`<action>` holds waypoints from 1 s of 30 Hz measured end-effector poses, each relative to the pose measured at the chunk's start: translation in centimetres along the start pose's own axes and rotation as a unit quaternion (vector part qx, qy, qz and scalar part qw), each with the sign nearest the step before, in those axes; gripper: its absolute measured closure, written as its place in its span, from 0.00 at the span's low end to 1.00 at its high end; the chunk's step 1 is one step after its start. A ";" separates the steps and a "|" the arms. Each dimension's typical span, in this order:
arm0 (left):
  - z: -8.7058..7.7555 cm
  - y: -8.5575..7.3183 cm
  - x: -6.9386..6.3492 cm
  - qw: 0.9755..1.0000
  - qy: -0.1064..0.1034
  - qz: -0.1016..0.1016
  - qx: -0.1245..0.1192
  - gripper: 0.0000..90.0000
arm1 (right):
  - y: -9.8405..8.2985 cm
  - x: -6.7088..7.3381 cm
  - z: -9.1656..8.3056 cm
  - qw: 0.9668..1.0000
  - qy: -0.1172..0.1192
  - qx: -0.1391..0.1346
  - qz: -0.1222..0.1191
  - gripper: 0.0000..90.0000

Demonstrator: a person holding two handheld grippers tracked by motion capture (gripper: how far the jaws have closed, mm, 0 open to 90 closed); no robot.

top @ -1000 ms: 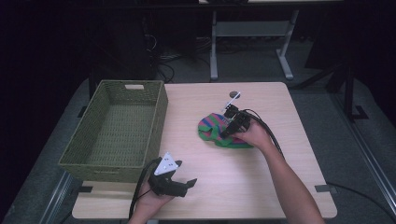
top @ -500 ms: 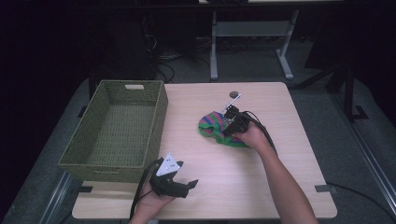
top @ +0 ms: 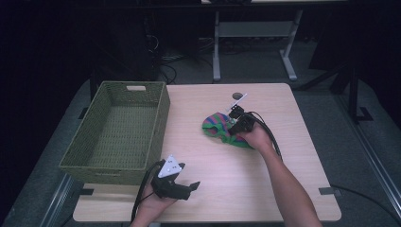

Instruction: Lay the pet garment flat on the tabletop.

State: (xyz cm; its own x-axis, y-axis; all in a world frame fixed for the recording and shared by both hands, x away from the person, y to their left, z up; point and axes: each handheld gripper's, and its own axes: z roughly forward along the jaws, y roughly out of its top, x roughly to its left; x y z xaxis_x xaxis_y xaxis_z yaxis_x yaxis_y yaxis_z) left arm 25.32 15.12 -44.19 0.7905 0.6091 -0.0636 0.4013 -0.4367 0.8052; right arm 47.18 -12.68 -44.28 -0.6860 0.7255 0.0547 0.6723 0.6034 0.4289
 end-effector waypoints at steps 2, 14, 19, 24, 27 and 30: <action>-0.1 0.0 0.1 1.000 0.000 -0.001 -0.001 0.18 | -0.1 0.0 0.0 1.000 0.000 -0.002 0.000 0.83; -0.2 -0.1 0.4 1.000 0.001 -0.006 -0.002 0.18 | -0.5 -0.7 -2.4 1.000 0.003 -0.024 0.007 0.84; -0.1 -0.1 0.2 1.000 -0.002 -0.007 -0.002 0.18 | -0.9 -1.5 -4.2 0.998 0.017 -0.048 0.022 0.84; -0.1 0.0 0.2 1.000 -0.001 -0.001 0.000 0.18 | -1.3 -1.9 -5.4 0.997 0.026 -0.068 0.034 0.84; -0.1 0.0 0.2 1.000 0.001 -0.002 0.004 0.18 | -1.5 -1.9 -6.2 0.996 0.024 -0.076 0.031 0.84; -0.1 0.0 0.1 1.000 0.001 -0.006 -0.001 0.18 | -1.5 -1.8 -6.9 0.995 0.029 -0.084 0.033 0.84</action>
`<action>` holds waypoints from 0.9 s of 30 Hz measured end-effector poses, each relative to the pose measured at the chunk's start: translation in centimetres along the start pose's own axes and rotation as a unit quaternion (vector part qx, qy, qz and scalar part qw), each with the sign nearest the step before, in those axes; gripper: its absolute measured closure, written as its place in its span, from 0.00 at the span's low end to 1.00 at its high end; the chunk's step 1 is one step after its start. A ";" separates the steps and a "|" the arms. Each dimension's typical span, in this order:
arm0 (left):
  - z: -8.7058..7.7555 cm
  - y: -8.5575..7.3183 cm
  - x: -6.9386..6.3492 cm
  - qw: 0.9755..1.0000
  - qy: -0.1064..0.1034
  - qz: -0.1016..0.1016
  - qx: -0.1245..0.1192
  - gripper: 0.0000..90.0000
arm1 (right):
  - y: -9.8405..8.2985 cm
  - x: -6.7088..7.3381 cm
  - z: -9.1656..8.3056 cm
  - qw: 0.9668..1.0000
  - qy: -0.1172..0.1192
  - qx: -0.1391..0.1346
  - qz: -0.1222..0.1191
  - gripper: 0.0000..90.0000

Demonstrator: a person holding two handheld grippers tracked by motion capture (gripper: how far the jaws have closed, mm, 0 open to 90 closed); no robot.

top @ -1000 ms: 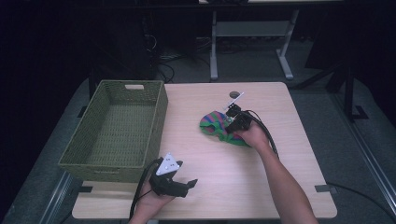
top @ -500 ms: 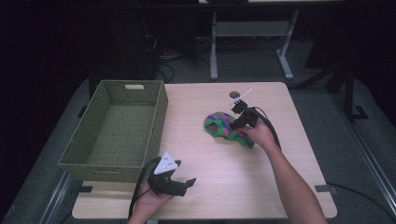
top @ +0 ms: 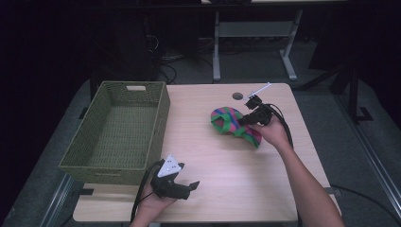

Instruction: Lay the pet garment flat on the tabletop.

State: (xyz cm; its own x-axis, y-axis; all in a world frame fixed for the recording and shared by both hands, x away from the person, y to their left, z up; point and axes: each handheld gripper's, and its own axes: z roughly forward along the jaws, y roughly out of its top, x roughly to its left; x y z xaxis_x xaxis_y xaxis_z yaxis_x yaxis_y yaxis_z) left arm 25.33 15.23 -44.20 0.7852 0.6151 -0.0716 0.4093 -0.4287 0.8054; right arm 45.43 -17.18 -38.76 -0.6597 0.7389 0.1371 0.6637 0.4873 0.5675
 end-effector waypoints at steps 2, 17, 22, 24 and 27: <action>0.0 0.0 0.0 1.000 0.000 -0.001 -0.001 0.18 | 0.1 0.2 -0.5 1.000 0.000 -0.002 -0.006 0.84; -0.3 -0.1 0.1 1.000 0.000 0.004 0.000 0.18 | -0.4 1.2 -3.8 0.999 0.014 -0.024 -0.025 0.84; -0.6 -0.1 0.0 1.000 0.003 0.005 -0.001 0.18 | -1.1 1.7 -4.7 0.999 0.018 -0.035 -0.031 0.84; -0.6 -0.1 0.0 1.000 0.003 0.005 -0.002 0.18 | -1.4 2.0 -4.9 0.998 0.024 -0.039 -0.035 0.84; -0.6 -0.1 -0.1 1.000 0.001 0.004 -0.004 0.18 | -1.8 2.6 -5.2 0.998 0.026 -0.039 -0.042 0.84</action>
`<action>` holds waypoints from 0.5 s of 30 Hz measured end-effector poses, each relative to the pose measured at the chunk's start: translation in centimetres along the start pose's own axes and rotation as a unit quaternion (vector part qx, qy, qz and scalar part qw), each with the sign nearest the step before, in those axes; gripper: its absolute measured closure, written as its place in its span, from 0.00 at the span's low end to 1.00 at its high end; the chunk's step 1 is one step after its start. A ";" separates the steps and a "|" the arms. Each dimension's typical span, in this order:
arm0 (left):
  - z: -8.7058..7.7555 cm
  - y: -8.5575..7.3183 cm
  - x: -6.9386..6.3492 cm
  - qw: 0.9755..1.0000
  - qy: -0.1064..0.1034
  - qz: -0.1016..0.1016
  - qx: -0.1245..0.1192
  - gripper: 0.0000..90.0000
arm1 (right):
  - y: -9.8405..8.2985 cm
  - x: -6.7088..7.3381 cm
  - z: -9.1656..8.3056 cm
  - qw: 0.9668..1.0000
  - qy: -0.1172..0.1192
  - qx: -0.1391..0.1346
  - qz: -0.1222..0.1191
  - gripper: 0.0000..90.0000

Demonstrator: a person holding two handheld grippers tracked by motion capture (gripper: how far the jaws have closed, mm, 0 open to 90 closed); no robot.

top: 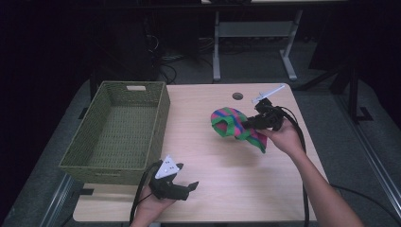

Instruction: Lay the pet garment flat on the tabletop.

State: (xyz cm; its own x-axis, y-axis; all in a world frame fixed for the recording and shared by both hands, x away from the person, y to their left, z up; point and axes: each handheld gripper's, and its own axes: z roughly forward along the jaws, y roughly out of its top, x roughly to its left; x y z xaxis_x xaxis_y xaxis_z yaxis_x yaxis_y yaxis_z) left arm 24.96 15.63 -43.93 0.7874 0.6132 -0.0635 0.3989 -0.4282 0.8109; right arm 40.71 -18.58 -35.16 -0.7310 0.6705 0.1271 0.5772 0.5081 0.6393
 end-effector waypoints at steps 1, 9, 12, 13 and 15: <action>0.0 0.0 0.0 1.000 0.000 -0.001 -0.001 0.18 | -0.1 0.2 -0.1 1.000 0.000 -0.002 -0.002 0.84; -0.1 -0.1 0.1 1.000 0.000 -0.005 -0.005 0.18 | -0.8 1.5 -1.0 1.000 0.007 -0.012 -0.011 0.84; -0.3 -0.1 0.1 1.000 0.002 -0.007 -0.007 0.18 | -1.3 2.0 -1.1 1.000 0.010 -0.013 -0.013 0.84; -0.3 -0.1 0.1 1.000 0.002 -0.007 -0.007 0.18 | -1.4 2.1 -1.1 1.000 0.011 -0.013 -0.013 0.84; -0.3 -0.1 0.1 1.000 0.002 -0.008 -0.011 0.18 | -1.6 2.2 -1.0 1.000 0.011 -0.014 -0.017 0.84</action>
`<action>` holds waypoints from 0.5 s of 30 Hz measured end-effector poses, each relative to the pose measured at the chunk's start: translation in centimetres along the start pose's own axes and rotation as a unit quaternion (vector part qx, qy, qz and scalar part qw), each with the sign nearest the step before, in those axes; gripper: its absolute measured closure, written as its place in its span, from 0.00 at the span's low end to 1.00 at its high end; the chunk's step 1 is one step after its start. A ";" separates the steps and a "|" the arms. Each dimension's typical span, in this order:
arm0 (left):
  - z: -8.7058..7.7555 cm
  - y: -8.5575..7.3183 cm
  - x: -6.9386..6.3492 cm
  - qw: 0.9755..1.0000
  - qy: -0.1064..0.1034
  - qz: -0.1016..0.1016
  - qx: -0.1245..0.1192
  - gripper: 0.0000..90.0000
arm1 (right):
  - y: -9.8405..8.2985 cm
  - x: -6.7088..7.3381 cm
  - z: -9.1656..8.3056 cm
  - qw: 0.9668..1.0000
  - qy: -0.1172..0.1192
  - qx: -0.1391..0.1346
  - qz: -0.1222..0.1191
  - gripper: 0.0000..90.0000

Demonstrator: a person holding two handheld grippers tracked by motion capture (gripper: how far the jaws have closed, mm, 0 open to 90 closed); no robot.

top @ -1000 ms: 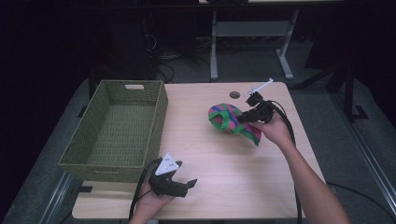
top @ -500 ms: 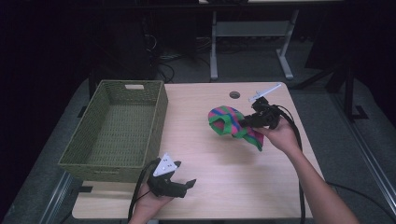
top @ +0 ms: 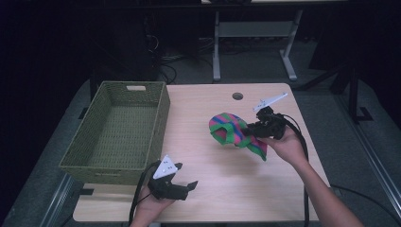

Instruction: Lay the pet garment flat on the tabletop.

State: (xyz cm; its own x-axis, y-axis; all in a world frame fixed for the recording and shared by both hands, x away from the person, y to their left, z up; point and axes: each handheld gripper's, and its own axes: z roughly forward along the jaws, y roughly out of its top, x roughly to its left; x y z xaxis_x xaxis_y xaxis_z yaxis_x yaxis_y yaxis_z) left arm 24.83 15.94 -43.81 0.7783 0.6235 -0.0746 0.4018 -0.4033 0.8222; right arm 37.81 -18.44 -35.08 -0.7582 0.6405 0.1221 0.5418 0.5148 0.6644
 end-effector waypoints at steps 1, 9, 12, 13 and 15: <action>0.0 0.0 0.0 1.000 0.000 0.000 -0.001 0.18 | -0.1 0.2 0.0 1.000 -0.001 0.000 0.000 0.84; 0.0 0.0 -0.1 1.000 0.001 0.000 -0.002 0.18 | -1.6 1.6 0.2 1.000 0.014 -0.001 -0.007 0.84; 0.0 0.0 -0.2 1.000 0.001 0.001 -0.002 0.18 | -2.0 2.2 0.6 1.000 0.013 0.006 -0.011 0.84; 0.0 0.0 -0.2 1.000 0.002 0.000 -0.003 0.18 | -2.4 2.7 1.0 1.000 0.009 0.012 -0.016 0.84; 0.0 0.0 -0.2 1.000 0.002 -0.001 -0.003 0.18 | -2.5 2.7 1.1 1.000 0.009 0.012 -0.020 0.84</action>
State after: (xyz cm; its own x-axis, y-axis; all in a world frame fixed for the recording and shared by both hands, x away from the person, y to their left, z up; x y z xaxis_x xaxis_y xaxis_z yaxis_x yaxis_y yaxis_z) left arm 24.72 15.80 -43.79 0.7761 0.6263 -0.0734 0.3995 -0.3984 0.8256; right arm 34.79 -17.33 -37.20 -0.7854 0.6094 0.1086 0.5191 0.5529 0.6518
